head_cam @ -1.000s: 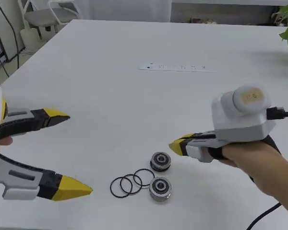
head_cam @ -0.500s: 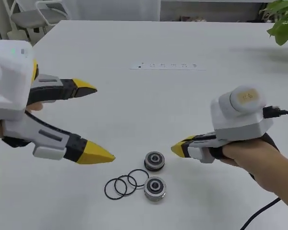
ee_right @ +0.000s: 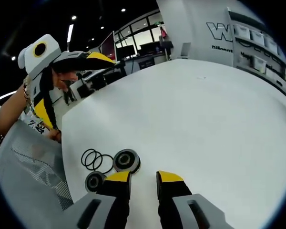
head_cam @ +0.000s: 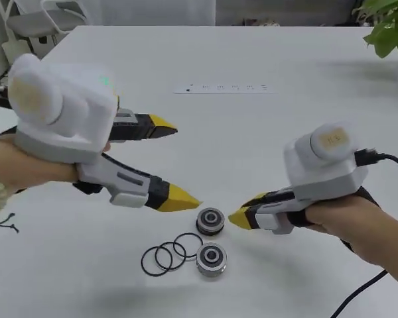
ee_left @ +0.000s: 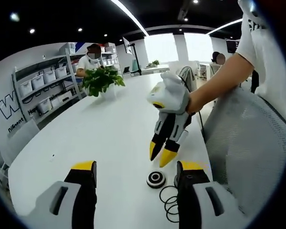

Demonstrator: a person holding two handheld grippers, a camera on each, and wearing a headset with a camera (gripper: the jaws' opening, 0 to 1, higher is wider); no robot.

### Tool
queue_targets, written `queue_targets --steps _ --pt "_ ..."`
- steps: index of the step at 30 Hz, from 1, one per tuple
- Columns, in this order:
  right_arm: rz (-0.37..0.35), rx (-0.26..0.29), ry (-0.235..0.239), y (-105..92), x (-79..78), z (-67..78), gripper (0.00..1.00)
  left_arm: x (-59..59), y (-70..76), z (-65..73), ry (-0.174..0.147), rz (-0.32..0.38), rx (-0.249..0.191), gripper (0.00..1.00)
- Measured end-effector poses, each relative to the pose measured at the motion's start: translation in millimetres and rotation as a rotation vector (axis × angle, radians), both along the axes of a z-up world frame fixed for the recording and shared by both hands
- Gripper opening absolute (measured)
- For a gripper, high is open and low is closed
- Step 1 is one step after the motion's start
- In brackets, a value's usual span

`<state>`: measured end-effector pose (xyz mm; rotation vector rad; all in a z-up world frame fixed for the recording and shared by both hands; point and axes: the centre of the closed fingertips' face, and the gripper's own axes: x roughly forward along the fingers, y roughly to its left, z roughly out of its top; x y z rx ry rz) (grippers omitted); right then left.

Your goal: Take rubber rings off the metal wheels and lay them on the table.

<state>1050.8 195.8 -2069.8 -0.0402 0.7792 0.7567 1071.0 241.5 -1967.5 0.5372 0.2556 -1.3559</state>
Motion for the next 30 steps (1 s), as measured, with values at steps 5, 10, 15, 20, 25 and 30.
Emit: queue_targets --steps 5,10,15,20,25,30 --pt "0.053 -0.016 -0.018 7.8 -3.7 -1.8 0.21 0.4 -8.9 -23.9 0.016 0.03 -0.018 0.56" --pt "0.104 -0.02 -0.04 15.1 -7.8 -3.4 0.23 -9.4 -17.5 -49.0 0.076 0.028 -0.015 0.39" --pt "0.153 -0.056 -0.084 19.9 -9.1 -4.8 0.23 -13.6 -21.4 -70.5 0.068 0.019 0.036 0.35" --pt "0.167 -0.066 -0.097 21.9 -8.8 -7.4 0.22 -15.2 -22.1 -85.3 0.098 0.028 0.057 0.28" --pt "0.184 -0.091 -0.106 23.7 -10.0 -12.6 0.22 -16.8 -23.8 -89.1 0.145 0.056 0.031 0.25" --pt "0.196 -0.105 -0.125 27.1 -8.8 -13.7 0.24 -14.4 -21.9 -95.7 0.147 0.074 0.045 0.16"
